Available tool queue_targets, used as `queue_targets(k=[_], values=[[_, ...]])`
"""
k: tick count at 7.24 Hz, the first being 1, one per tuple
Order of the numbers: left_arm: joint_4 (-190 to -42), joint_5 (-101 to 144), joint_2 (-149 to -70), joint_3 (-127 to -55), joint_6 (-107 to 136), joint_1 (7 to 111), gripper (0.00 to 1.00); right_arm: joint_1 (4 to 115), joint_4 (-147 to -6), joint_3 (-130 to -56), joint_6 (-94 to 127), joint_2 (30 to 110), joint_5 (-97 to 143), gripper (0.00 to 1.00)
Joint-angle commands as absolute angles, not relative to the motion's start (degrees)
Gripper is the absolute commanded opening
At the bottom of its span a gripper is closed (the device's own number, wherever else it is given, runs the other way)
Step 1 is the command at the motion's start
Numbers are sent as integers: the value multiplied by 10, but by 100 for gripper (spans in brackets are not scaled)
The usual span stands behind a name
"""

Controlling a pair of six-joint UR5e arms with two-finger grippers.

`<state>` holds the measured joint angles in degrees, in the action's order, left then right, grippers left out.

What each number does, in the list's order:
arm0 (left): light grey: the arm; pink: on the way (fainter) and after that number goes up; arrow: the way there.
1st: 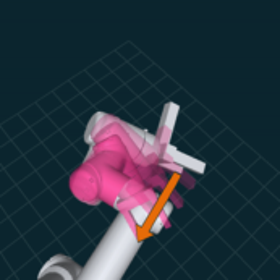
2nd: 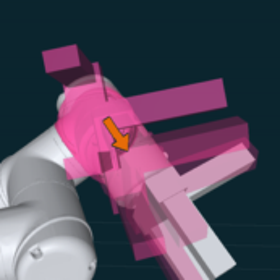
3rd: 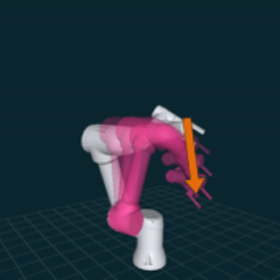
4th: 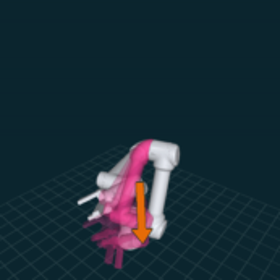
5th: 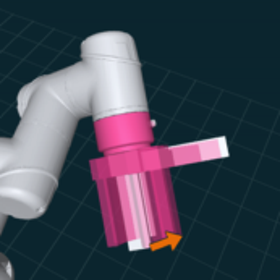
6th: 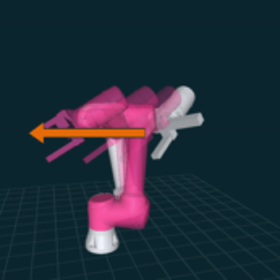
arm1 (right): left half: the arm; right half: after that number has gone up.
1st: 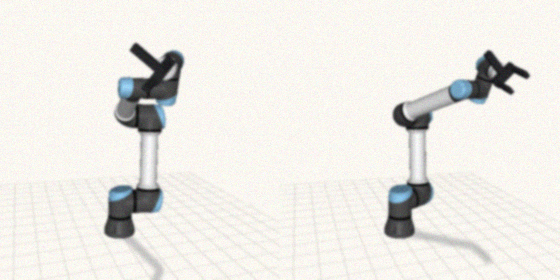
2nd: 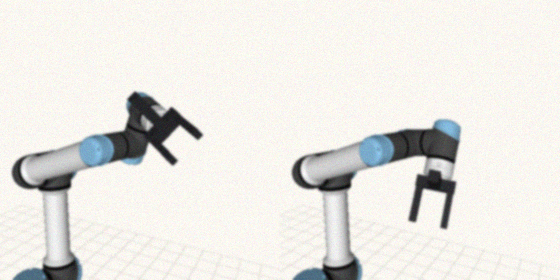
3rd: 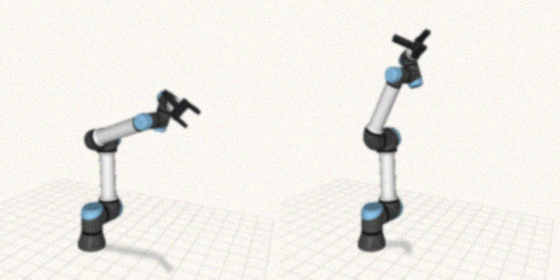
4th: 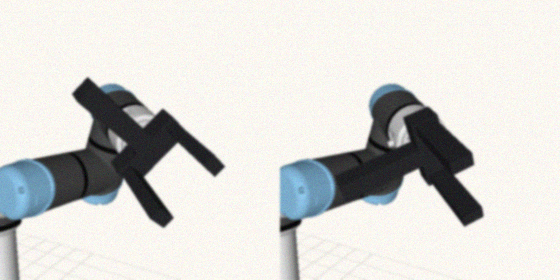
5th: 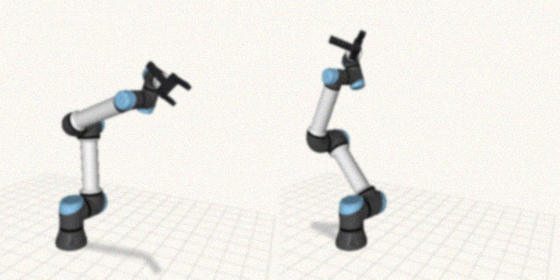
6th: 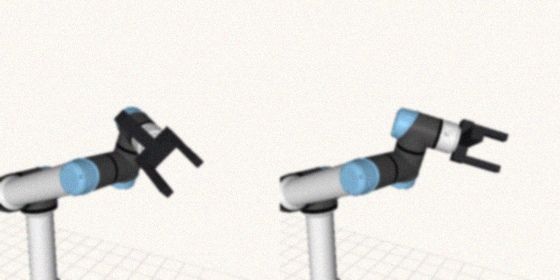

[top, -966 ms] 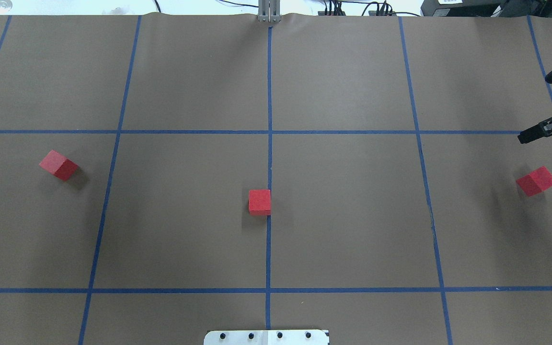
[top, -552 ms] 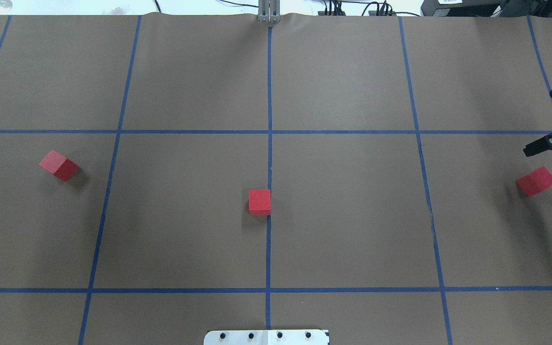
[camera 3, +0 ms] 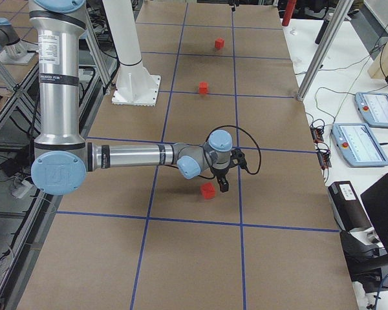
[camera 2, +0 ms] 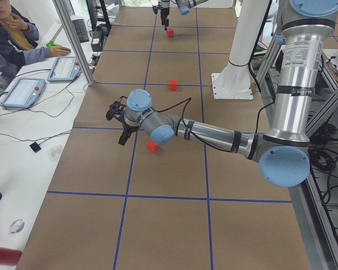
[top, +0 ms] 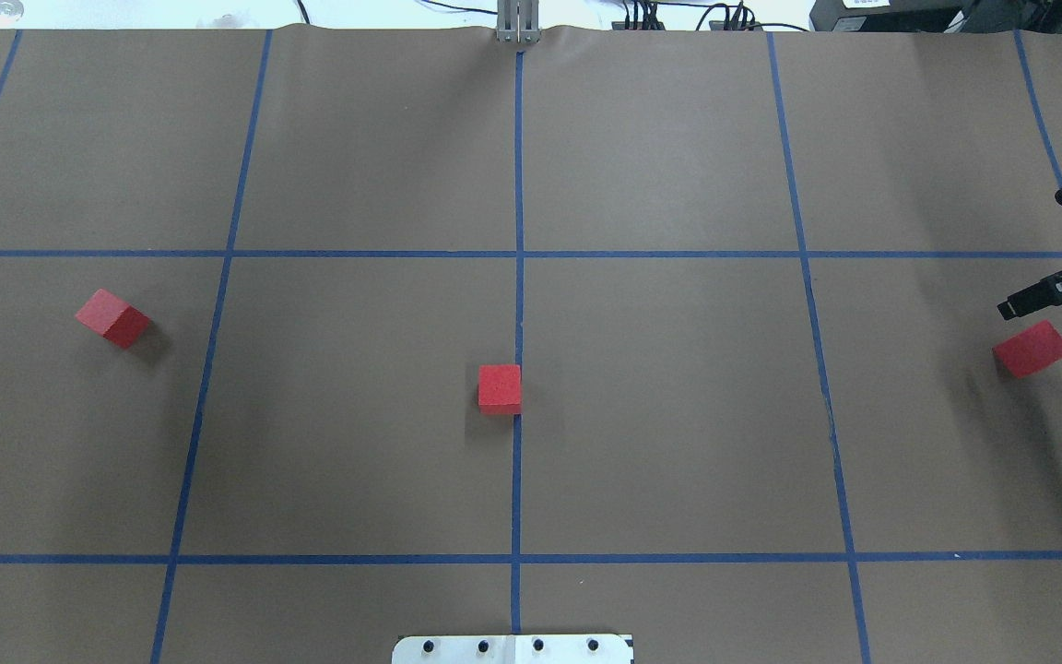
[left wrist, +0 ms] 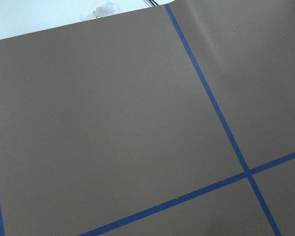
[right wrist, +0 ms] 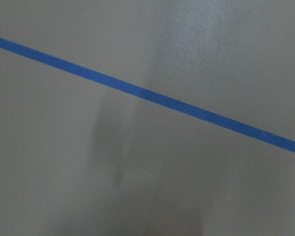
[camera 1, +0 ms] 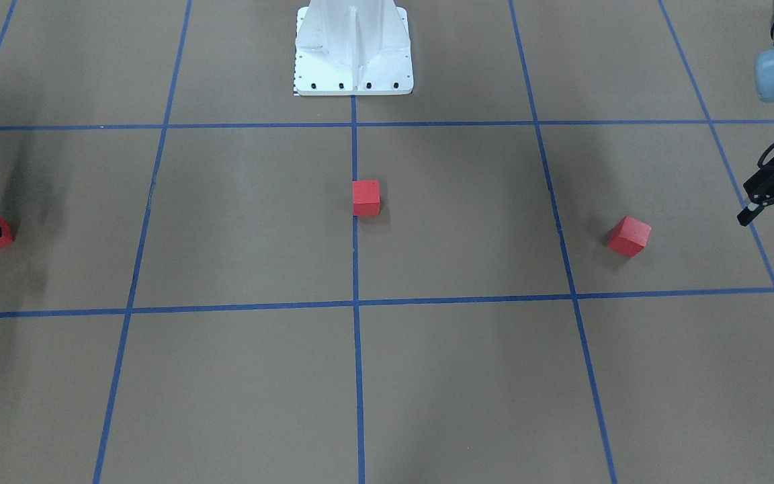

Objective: Form red blocks into L shape at center
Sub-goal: 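Lower the right gripper and grasp the far-side red cube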

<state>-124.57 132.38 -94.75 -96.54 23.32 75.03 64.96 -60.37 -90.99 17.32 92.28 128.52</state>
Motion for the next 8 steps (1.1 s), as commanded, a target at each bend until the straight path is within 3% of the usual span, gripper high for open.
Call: queue_targets(k=[1,7,8], values=[[-1246,1324,-947,-966,233,750,100,638,-603,-897,173,926,1280,100],[-1247,1324,-947,-966,233,750,100,619,-595,-898,173,948,1260,99],[-1247,1325,-947,-966,233,750,100,617,-595,-900,177,950,1260,88]])
